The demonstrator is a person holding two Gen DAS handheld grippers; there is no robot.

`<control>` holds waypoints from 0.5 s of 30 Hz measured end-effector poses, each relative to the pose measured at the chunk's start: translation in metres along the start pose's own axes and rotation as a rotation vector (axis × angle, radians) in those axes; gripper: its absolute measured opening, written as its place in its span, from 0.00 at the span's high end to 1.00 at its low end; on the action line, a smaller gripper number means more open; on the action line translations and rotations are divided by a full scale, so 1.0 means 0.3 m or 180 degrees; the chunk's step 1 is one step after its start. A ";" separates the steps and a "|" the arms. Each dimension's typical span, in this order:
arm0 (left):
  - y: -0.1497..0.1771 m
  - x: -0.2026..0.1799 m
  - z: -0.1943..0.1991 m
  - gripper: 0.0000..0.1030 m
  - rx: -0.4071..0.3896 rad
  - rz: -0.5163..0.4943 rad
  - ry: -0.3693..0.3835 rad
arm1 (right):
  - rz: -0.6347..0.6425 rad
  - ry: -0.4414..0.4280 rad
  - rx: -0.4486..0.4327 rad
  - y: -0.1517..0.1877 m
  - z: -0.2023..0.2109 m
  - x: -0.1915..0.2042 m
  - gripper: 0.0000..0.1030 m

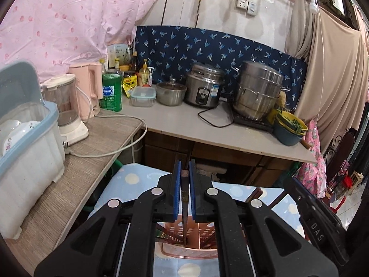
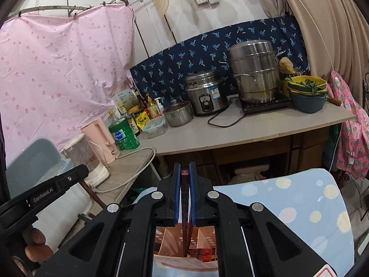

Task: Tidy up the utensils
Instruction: 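Lower both chopsticks into the basket and open both grippers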

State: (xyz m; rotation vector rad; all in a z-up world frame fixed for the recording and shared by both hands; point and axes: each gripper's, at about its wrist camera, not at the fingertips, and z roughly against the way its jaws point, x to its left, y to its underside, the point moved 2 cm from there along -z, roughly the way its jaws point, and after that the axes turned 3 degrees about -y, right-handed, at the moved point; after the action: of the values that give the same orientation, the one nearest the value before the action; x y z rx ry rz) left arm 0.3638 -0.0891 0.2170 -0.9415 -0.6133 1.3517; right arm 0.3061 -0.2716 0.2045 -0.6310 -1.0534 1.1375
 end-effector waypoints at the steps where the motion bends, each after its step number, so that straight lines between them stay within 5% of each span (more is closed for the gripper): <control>1: 0.009 -0.001 -0.008 0.93 0.0015 -0.0002 0.0002 | -0.0001 0.0011 0.0029 0.012 -0.012 -0.005 0.93; 15: 0.055 -0.005 0.052 0.80 0.0026 -0.0032 -0.0004 | 0.0005 0.0018 0.0008 0.052 0.079 -0.006 0.77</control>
State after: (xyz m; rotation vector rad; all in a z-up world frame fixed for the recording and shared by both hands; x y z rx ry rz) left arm 0.3417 -0.0879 0.2112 -0.9300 -0.6124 1.3450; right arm 0.2781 -0.2703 0.2003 -0.6327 -1.0466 1.1377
